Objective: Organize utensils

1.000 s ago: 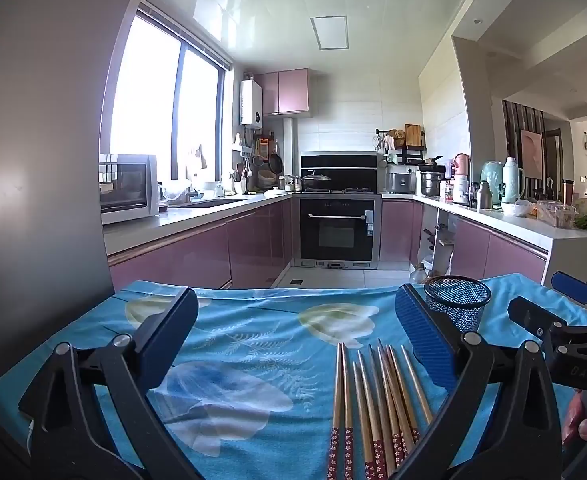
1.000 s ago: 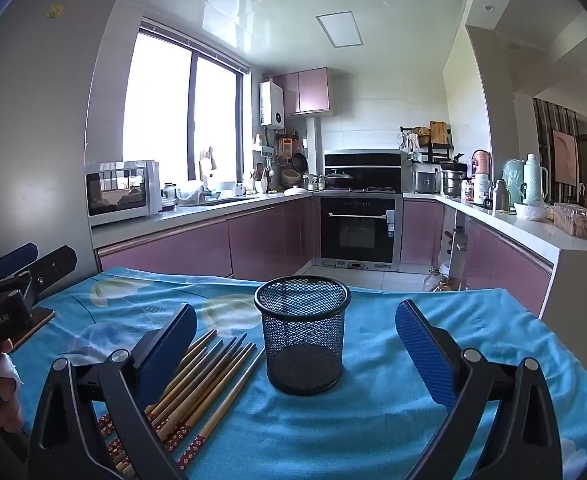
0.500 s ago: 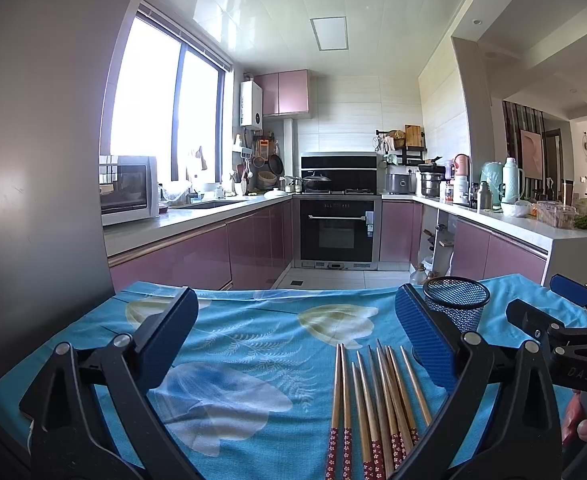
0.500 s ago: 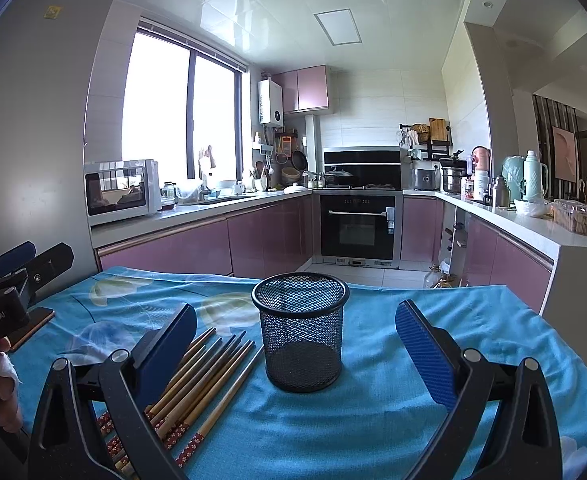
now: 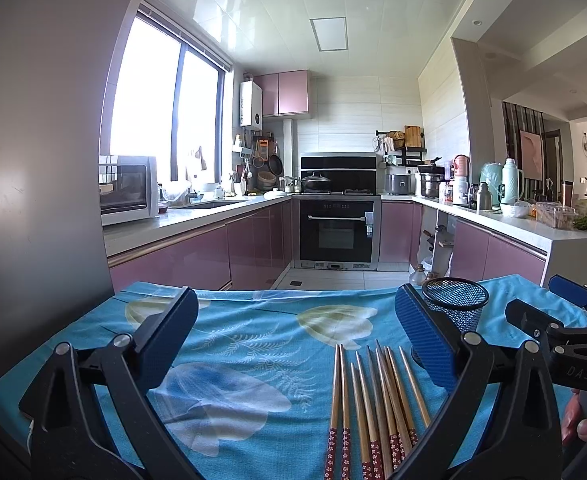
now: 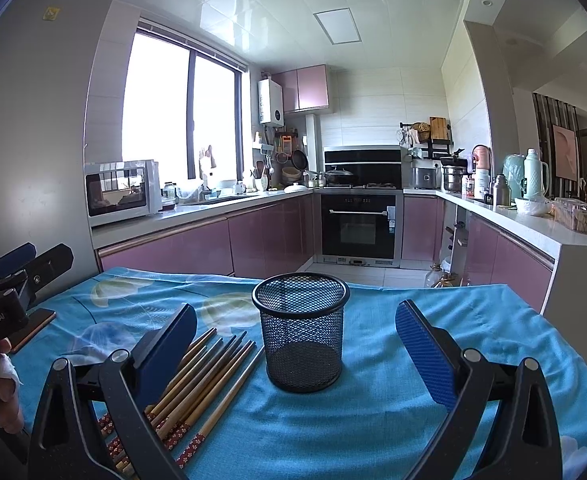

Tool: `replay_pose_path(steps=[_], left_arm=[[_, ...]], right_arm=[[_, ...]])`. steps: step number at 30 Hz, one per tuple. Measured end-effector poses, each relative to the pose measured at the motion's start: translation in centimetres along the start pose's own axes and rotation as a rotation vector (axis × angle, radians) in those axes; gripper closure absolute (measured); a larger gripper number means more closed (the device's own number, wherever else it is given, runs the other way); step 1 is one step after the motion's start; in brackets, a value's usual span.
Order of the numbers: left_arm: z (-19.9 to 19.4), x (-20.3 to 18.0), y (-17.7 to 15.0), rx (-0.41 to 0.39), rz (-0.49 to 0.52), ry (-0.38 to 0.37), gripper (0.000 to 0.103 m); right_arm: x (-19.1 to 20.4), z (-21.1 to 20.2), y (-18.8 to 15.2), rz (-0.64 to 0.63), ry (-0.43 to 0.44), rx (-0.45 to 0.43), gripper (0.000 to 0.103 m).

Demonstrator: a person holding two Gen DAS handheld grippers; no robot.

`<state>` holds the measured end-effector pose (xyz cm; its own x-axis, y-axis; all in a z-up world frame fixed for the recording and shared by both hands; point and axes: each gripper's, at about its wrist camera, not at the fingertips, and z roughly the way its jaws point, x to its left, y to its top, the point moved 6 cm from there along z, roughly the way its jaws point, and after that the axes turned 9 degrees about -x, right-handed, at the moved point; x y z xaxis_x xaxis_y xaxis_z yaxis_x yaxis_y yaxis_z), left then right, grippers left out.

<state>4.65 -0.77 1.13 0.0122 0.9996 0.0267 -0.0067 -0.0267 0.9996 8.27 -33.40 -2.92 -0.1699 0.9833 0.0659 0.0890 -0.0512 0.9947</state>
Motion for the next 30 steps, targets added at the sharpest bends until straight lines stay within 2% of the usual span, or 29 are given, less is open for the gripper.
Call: replay_pose_path(steps=[30], left_arm=[[0.47,0.29,-0.82,0.005,-0.003,-0.001,0.006]], right_arm=[[-0.18,0.00,0.23,0.008,0.003,0.009,0.007]])
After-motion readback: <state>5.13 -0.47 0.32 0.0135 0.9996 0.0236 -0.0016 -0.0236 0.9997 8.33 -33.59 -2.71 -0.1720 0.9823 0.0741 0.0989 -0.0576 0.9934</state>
